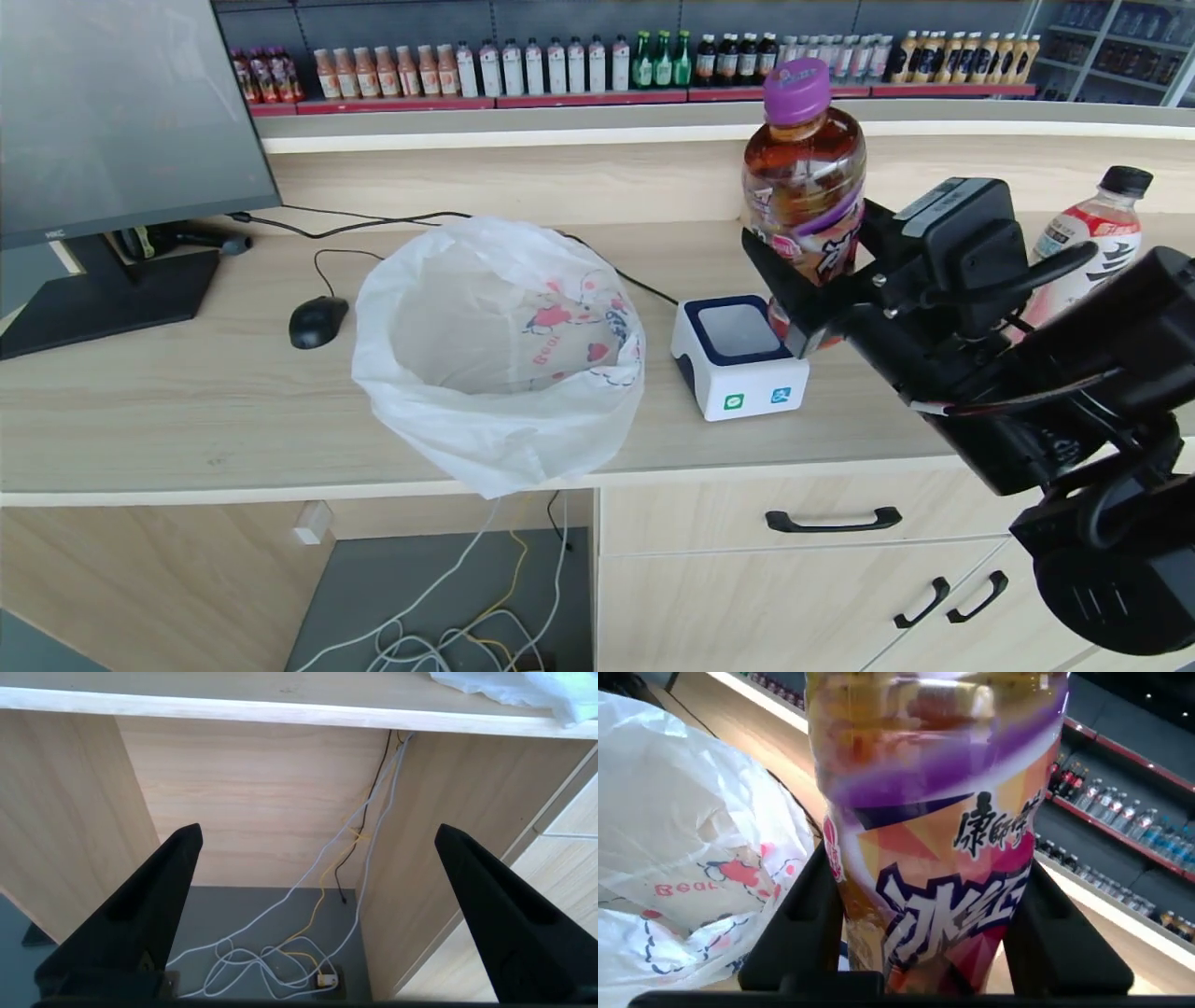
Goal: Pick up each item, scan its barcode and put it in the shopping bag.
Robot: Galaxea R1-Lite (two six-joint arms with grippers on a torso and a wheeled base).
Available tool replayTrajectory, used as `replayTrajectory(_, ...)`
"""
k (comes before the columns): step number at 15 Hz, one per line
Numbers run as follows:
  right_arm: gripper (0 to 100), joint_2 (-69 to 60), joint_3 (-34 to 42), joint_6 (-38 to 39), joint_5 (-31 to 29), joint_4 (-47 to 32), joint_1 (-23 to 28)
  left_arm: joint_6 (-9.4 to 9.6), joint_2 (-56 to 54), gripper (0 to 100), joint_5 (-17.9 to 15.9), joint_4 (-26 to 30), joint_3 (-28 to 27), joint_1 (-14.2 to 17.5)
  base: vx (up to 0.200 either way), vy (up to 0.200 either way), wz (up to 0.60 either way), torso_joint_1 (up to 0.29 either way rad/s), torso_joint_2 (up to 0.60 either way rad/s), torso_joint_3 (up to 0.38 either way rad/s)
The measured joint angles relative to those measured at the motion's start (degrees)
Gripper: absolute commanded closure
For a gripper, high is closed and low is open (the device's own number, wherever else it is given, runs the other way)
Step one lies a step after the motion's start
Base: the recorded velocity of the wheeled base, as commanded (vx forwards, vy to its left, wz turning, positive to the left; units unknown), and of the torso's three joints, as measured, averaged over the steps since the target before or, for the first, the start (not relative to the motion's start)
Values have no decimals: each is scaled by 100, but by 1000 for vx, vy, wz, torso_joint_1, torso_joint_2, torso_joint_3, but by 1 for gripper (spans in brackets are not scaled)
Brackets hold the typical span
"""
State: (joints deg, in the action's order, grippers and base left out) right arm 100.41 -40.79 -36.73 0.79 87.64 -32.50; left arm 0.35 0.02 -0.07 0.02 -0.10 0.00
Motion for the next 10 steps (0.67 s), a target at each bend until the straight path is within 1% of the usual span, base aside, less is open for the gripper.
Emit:
replayTrajectory(3, 100, 166, -396, -286, 407, -336, -32, 0, 0, 0, -2, 0, 0, 0, 0, 0, 0, 0, 0, 0)
replayTrajectory(6, 100, 289, -881, -788, 1328, -976, -22, 0, 0, 0, -2, 0, 0, 0, 0, 0, 0, 0, 0, 0)
replayTrajectory(10, 100, 424, -1154, -983, 1981, -1123, 87, 0, 0, 0, -2, -2, 0, 0, 0, 0, 0, 0, 0, 0)
